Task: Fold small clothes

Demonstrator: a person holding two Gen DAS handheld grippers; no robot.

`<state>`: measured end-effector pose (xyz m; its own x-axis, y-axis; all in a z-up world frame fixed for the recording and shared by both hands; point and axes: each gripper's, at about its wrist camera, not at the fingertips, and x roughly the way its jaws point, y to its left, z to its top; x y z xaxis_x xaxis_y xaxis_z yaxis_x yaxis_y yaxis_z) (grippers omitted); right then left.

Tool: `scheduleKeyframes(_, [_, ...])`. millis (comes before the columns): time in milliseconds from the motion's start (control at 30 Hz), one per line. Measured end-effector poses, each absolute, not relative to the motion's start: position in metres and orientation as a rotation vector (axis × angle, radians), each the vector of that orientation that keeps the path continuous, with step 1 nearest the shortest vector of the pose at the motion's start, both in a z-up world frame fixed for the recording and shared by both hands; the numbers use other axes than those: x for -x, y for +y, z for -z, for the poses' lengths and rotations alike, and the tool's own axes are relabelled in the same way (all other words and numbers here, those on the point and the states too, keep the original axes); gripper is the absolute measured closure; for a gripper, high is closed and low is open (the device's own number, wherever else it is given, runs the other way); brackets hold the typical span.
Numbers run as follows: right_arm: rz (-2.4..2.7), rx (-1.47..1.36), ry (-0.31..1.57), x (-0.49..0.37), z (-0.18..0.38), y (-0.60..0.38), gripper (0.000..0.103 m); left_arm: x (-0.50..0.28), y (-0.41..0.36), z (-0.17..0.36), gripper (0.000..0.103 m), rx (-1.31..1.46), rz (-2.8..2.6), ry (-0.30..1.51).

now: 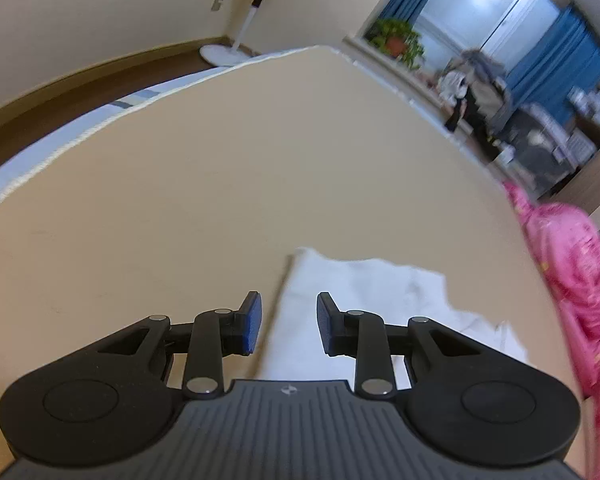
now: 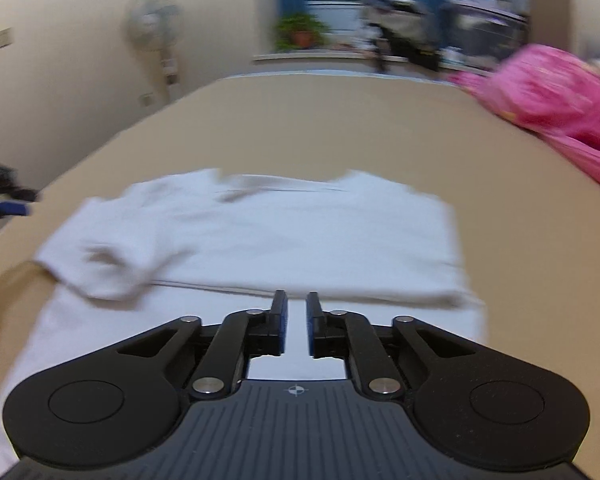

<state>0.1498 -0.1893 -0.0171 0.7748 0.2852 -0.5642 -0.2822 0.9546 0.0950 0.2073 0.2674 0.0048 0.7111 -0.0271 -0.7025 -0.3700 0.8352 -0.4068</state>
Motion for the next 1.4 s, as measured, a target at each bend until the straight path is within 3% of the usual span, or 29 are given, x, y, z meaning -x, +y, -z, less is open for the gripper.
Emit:
scheduleKeyframes(267, [-0.498,0.22,0.581,-0.192,0.011,-0.035,0.057,-0.207,0.297,0.011,0.071,0.559,-0.235,0.839])
scheduleKeyframes(467, [-0.545,0.653,0.623,-0.209,0.051,0.039,0.058,-0.206,0.298,0.009,0.071,0.603,-0.229,0.82])
scheduleKeyframes(533, [-0.549,0.724,0.621,-0.213,0.06,0.045,0.07,-0.209,0.293,0.009,0.071,0.595,-0.222,0.821])
scheduleKeyframes(567, [-0.551,0.745,0.612,-0.215,0.061,0.046,0.092,-0.209,0.291,0.009,0.071,0.59,-0.218,0.82])
scheduleKeyframes(600, [-0.55,0.753,0.593,-0.218,0.058,0.047,0.1,-0.21,0.29,0.009,0.071,0.583,-0.215,0.821])
scheduleKeyframes(700, [-0.466,0.563,0.481,-0.231,0.019,0.018,0.1,-0.214,0.288,0.01,0.071,0.575,-0.209,0.818])
scheduleKeyframes(867, [-0.163,-0.081,0.264,-0.24,-0.053,-0.132,0.1,-0.216,0.275,0.011,0.071,0.554,-0.165,0.81])
scheduleKeyframes(1000, [0.029,-0.243,0.265,-0.243,-0.025,-0.233,0.1,-0.223,0.252,0.011,0.071,0.508,-0.093,0.815])
scheduleKeyframes(1200, [0.176,-0.442,0.533,-0.27,0.065,-0.331,0.1,-0.233,0.212,0.028,0.07,0.449,-0.008,0.848])
scheduleKeyframes(1400, [0.091,-0.557,0.454,-0.26,0.067,-0.35,0.099,-0.241,0.169,0.05,0.065,0.398,0.113,0.874])
